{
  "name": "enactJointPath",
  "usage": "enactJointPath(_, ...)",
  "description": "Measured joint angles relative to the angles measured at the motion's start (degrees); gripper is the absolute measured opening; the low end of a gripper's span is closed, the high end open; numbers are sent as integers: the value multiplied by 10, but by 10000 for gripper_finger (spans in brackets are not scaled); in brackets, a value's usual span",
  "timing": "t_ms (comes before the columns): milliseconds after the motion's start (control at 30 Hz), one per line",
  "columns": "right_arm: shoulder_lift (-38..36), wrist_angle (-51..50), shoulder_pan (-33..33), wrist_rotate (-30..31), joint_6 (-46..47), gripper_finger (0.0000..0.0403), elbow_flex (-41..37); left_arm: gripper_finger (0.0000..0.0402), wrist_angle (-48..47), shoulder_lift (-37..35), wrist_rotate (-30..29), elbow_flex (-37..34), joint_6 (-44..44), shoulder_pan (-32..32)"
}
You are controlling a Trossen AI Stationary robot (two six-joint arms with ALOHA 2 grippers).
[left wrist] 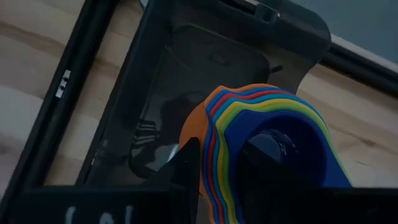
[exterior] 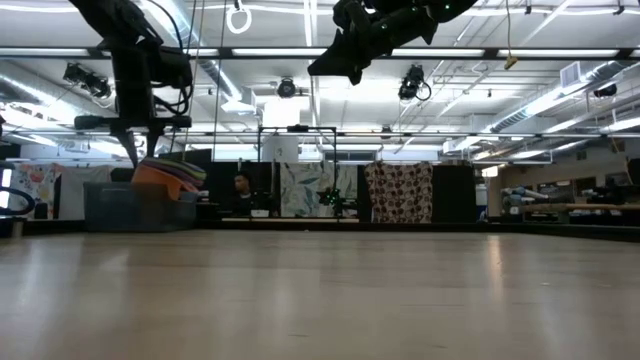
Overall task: Nest measuring cups in basket
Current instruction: Put the stack of measuring cups into the black bin
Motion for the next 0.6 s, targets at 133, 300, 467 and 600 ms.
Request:
enactJointPath(133,0,0,0,0,-1,29,0,81,-4,0,16,0,16,9)
enactJointPath(300,0,0,0,0,-1,29,0,81,-4,0,33,0,25,10)
enactJointPath(467,0,1,0,0,-1,29,0,81,0,0,51,-7,42,10)
enactJointPath(600,0,1,0,0,-1,29,0,81,9,0,76,-30,45,8)
